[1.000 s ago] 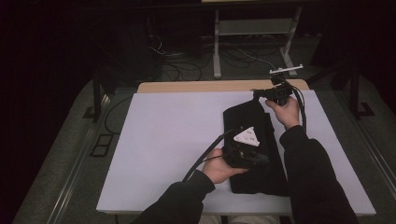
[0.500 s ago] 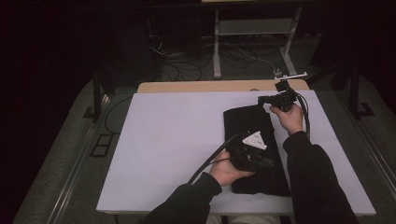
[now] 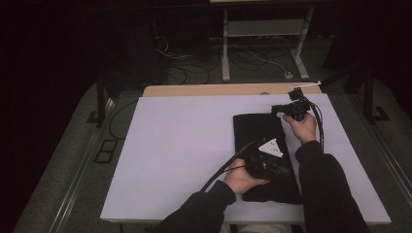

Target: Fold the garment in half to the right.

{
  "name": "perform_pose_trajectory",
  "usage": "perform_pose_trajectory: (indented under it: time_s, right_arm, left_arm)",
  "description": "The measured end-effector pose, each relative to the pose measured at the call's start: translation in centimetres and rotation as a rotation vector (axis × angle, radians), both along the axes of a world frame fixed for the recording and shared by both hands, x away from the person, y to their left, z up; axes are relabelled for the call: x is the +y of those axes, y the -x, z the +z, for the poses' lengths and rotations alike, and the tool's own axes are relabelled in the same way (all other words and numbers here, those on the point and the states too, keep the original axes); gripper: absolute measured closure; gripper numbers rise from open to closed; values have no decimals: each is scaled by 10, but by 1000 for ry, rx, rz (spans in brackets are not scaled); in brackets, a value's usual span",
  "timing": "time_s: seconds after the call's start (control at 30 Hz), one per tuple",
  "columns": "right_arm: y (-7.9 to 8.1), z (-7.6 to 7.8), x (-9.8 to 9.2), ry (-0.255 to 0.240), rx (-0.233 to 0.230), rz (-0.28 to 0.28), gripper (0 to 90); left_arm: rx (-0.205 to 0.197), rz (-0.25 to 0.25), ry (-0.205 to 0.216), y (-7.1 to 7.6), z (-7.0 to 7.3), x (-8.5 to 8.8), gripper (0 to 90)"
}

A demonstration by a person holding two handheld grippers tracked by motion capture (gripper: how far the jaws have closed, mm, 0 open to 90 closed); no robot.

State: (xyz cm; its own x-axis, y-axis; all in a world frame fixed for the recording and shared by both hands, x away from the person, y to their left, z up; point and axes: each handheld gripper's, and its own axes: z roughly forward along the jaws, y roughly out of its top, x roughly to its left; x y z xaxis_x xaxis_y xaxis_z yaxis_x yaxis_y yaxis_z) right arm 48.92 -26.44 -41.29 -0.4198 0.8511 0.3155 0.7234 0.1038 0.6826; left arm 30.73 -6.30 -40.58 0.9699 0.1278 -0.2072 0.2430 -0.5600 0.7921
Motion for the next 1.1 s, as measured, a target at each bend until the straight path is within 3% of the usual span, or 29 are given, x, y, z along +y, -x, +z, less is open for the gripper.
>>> perform_pose_trajectory:
  time_s: [0.07, 0.17, 0.23, 0.5, 0.73, 0.83, 1.1]
  right_arm:
    - [1, 1, -1, 10, -1, -10, 811]
    - [8, 4, -2, 62, -47, -61, 675]
    - [12, 5, -6, 60, -48, -74, 532]
    - [36, 14, -28, 36, -46, -61, 133]
    - [57, 17, -41, 42, -24, -24, 55]
    - [64, 16, -44, 38, -18, -16, 23]
    - [85, 14, -52, 48, -66, -19, 7]
  left_arm:
    - [7, -1, -5, -1, -1, -2, 834]
    - [12, -3, -11, -1, -2, -5, 835]
    - [13, -1, -16, -2, -2, -6, 836]
    - [2, -18, -47, -5, -5, -16, 837]
    - [25, -18, -86, -5, -6, -24, 837]
    - [13, -29, -102, -6, -6, -26, 837]
    - [9, -42, -134, -6, -4, -34, 837]
